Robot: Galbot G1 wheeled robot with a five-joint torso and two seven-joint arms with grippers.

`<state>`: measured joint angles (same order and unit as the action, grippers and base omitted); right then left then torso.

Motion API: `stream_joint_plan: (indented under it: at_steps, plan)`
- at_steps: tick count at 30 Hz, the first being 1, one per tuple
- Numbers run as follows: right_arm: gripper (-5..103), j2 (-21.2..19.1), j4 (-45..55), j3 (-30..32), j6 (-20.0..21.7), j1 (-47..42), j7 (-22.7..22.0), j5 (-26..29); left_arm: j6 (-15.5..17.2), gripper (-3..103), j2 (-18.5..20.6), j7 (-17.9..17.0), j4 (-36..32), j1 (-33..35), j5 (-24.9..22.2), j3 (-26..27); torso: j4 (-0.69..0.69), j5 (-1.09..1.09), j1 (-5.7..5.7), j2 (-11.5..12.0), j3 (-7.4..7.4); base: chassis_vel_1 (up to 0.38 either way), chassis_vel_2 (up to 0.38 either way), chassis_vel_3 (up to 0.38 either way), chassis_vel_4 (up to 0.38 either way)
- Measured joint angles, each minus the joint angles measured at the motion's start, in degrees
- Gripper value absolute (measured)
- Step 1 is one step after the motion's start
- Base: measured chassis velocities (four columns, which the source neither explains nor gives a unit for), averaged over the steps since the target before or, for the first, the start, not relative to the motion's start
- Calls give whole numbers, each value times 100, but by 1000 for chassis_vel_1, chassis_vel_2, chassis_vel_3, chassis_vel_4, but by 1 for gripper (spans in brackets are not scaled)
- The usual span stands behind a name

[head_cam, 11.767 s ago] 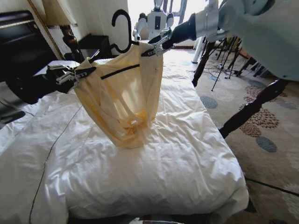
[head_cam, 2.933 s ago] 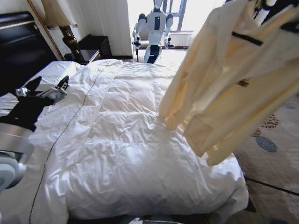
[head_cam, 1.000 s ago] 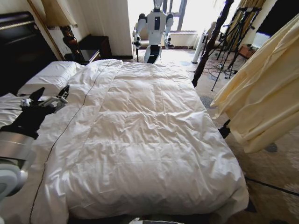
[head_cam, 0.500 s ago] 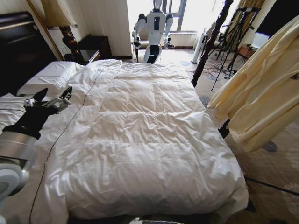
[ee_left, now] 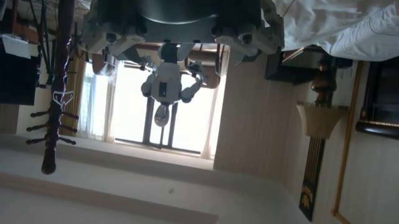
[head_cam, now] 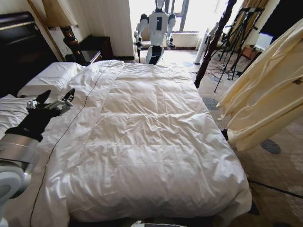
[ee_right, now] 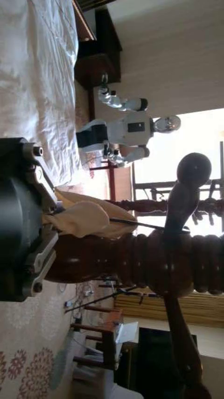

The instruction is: Pick up the clothes from the bed and hang them on the clothes hanger.

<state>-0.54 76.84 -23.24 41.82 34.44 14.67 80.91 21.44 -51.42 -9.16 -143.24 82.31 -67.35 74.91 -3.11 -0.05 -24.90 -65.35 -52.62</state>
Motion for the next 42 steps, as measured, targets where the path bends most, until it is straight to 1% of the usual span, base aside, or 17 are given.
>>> stream_joint_plan:
  at_steps: [5, 12, 15, 16, 18, 20, 21, 24, 25, 27, 28, 31, 32, 35, 37, 39, 42]
  plan:
    - [-3, 18, 6, 10, 0, 7, -58, -39, 1, 100, 33, -7, 0, 41, -22, 34, 1, 2, 0, 0, 0, 0, 0, 0, 0]
    - [5, 36, 53, 34, 1, 30, -134, -88, -1, 100, 80, -20, 0, 77, -37, 77, 0, 4, 0, 0, 0, 0, 0, 0, 0]
    - [18, 21, 153, 57, 2, 54, -307, -94, 0, 100, 97, -25, 0, 76, -39, 83, 0, 2, 0, 0, 0, 0, 0, 0, 0]
    - [18, 21, 153, 57, 2, 54, -307, -94, 0, 100, 97, -25, 0, 76, -39, 83, 0, 2, 0, 0, 0, 0, 0, 0, 0]
    - [23, 3, 198, 75, 3, 68, -392, -119, 3, 100, 97, -27, 0, 84, -39, 86, 0, 2, 0, 0, 0, 0, 0, 0, 0]
    - [34, -36, 248, 86, 4, 73, -447, -151, 8, 100, 97, -24, 0, 83, -39, 87, 0, 2, 0, 0, 0, 0, 0, 0, 0]
    - [34, -36, 248, 86, 4, 73, -447, -151, 8, 100, 97, -24, 0, 83, -39, 87, 0, 2, 0, 0, 0, 0, 0, 0, 0]
    - [50, -94, 316, 121, 5, 80, -554, -216, 28, 100, 120, -21, 0, 35, -52, 77, 0, 2, 0, 0, 0, 0, 0, 0, 0]
    - [50, -94, 316, 121, 5, 80, -554, -216, 28, 100, 120, -21, 0, 35, -52, 77, 0, 2, 0, 0, 0, 0, 0, 0, 0]
    - [61, -159, 364, 148, 5, 82, -601, -260, 41, 100, 130, -21, 0, 5, -66, 73, 0, 2, -1, 0, 0, 0, 0, 0, 0]
    - [61, -159, 364, 148, 5, 82, -601, -260, 41, 100, 130, -21, 0, 5, -66, 73, 0, 2, -1, 0, 0, 0, 0, 0, 0]
    - [78, -238, 368, 162, 5, 75, -605, -401, 46, 100, 94, -7, 0, -1, -67, 66, 0, 2, 0, 0, 0, 0, 0, 0, 0]
    - [78, -238, 368, 162, 5, 75, -605, -401, 46, 100, 94, -7, 0, -1, -67, 66, 0, 2, 0, 0, 0, 0, 0, 0, 0]
    - [93, -293, 444, 199, 5, 81, -605, -430, 47, 100, 77, 9, 0, 9, -66, 65, -1, 3, 0, 0, 0, 0, 0, 0, 0]
    - [93, -299, 482, 217, 6, 92, -609, -430, 47, 100, 76, 10, 0, 9, -65, 66, -1, 3, 0, 0, 0, 0, 0, 0, 0]
    - [99, -300, 584, 268, 5, 128, -649, -466, 46, 100, 72, 13, 0, 10, -64, 68, 0, 2, 0, 0, 0, 0, 0, 0, 0]
    - [100, -289, 690, 318, 6, 159, -702, -529, 46, 100, 66, 19, 0, 9, -64, 68, -1, 1, 0, 0, 0, 0, 0, 0, 0]
